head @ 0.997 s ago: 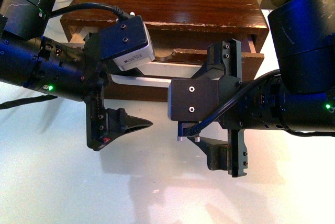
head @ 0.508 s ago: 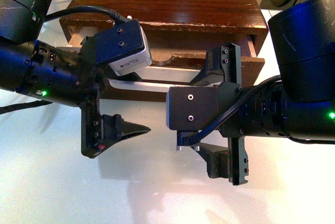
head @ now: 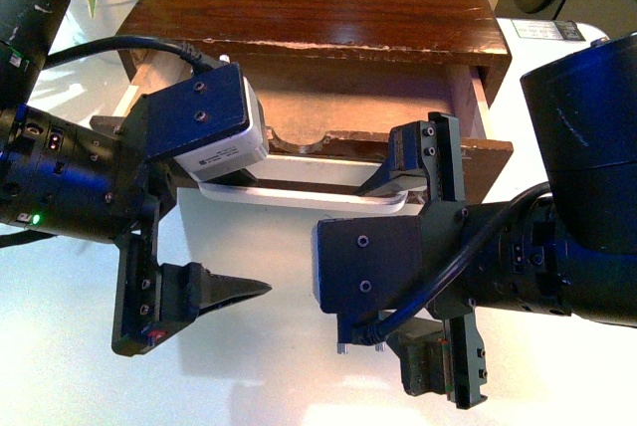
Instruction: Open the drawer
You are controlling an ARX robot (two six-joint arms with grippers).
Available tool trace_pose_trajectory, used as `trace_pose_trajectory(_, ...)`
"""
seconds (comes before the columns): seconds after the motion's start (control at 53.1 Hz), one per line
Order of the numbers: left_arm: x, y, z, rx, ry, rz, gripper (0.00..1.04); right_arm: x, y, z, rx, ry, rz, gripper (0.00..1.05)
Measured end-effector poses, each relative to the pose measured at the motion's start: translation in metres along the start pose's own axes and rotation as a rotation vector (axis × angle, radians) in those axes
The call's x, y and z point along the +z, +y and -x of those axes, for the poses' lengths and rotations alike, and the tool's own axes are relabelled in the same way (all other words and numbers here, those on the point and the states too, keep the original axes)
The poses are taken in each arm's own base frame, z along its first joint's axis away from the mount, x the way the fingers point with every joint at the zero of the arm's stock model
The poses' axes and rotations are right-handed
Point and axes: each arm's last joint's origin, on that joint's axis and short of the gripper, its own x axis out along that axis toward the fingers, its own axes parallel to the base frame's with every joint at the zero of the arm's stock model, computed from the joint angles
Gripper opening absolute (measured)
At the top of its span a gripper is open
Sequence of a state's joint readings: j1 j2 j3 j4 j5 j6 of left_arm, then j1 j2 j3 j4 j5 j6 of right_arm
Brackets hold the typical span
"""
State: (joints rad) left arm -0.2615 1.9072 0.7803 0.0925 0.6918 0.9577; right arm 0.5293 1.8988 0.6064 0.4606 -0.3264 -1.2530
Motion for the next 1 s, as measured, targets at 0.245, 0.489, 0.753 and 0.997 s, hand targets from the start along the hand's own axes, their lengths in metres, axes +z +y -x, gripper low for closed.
trace_pose_trajectory(0.245, -0.001, -0.001, 0.0, 0.005, -0.003, -0.003, 0.96, -0.001, 0.002, -0.001, -0.031, -0.002, 0.009, 0.96)
trace_pose_trajectory(0.489, 0.001, -0.003, 0.003, 0.011, -0.004, 0.004, 0.96, -0.002, -0.001, 0.001, -0.054, -0.015, 0.005, 0.96)
trace_pose_trajectory(0.753, 0.005, -0.005, 0.012, 0.027, -0.011, 0.042, 0.96, 0.002, -0.005, 0.018, -0.063, -0.059, 0.005, 0.96)
trace_pose_trajectory(0.997, 0.018, -0.002, 0.037, 0.069, -0.065, 0.093, 0.96, -0.003, -0.018, 0.045, -0.145, -0.039, -0.015, 0.96)
